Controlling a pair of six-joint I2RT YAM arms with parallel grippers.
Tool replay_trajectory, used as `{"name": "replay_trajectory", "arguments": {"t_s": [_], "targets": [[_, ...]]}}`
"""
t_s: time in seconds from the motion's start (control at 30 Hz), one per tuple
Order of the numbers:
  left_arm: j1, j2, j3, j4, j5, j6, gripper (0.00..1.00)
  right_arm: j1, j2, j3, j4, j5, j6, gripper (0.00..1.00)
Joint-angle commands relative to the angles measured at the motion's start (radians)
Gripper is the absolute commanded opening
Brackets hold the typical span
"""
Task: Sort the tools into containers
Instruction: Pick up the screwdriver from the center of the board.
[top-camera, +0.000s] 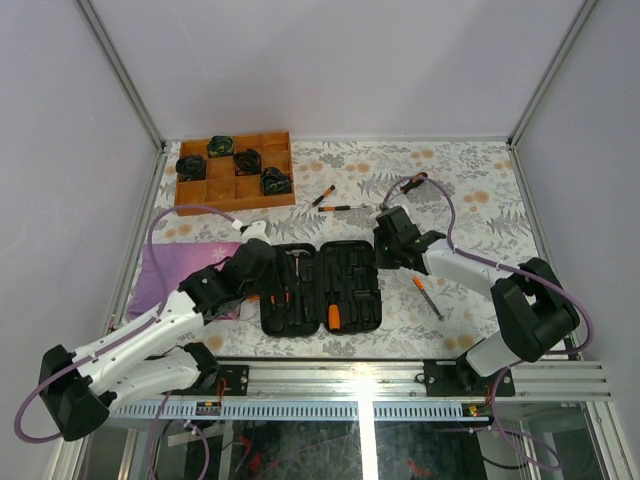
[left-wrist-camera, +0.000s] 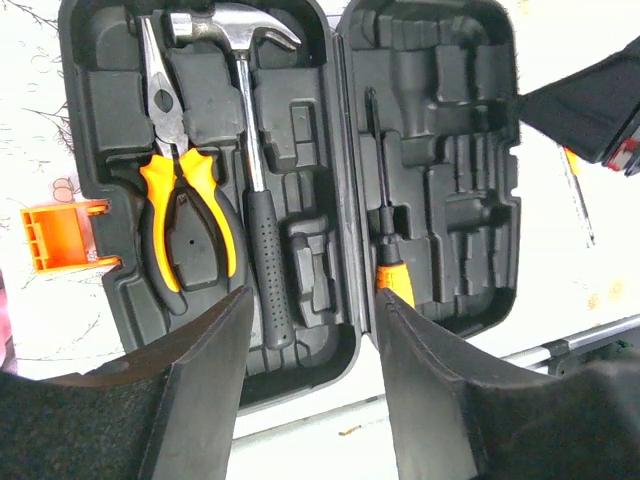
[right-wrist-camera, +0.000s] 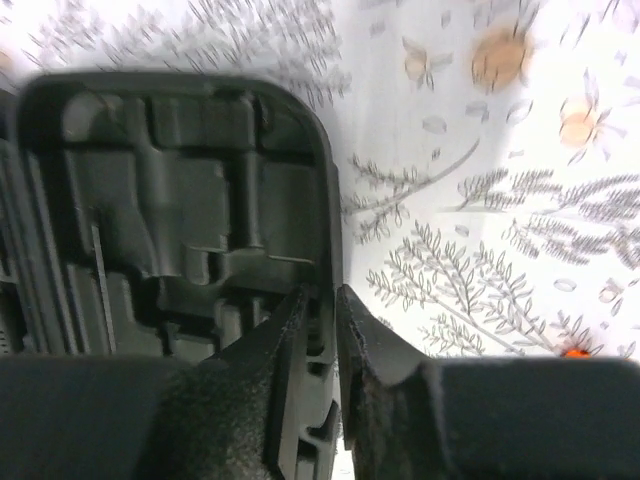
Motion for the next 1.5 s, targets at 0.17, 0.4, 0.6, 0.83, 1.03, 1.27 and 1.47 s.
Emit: {"name": "replay_trajectory", "arguments": {"t_s": [0.17,0.4,0.6,0.83,1.03,1.27,1.47], "targets": [[0.023,-0.118,0.067,-0.082,-0.050,0.050,0.52,-0.039,-0.135,0.174,-0.081,0.115,-0.124,0.37],[0.078,-0.117,0.142,-0.076,-0.006,0.122,0.55,-0.144,-0.176,0.234,-0.107,0.168,-0.112,0.40],[0.247,-0.072,0.142,-0.032,0.150,0.170,0.54,-0.315,-0.106,0.309,-0.068,0.085,-0.060,0.42],[0.348,-0.051,0.086,-0.021,0.165,0.258,0.57,-0.410,0.101,0.449,-0.008,0.049,0.033,0.60],[0.348,-0.013,0.094,-0.010,0.168,0.275,0.58,-0.440,0.320,0.622,-0.017,0.050,0.060,0.74],[0.348,-0.005,0.091,-0.010,0.174,0.278,0.59,-0.454,0.531,0.835,-0.113,0.081,0.082,0.75],[0.348,0.003,0.091,-0.011,0.173,0.281,0.59,-0.456,0.672,0.992,-0.195,0.089,0.082,0.73]]}}
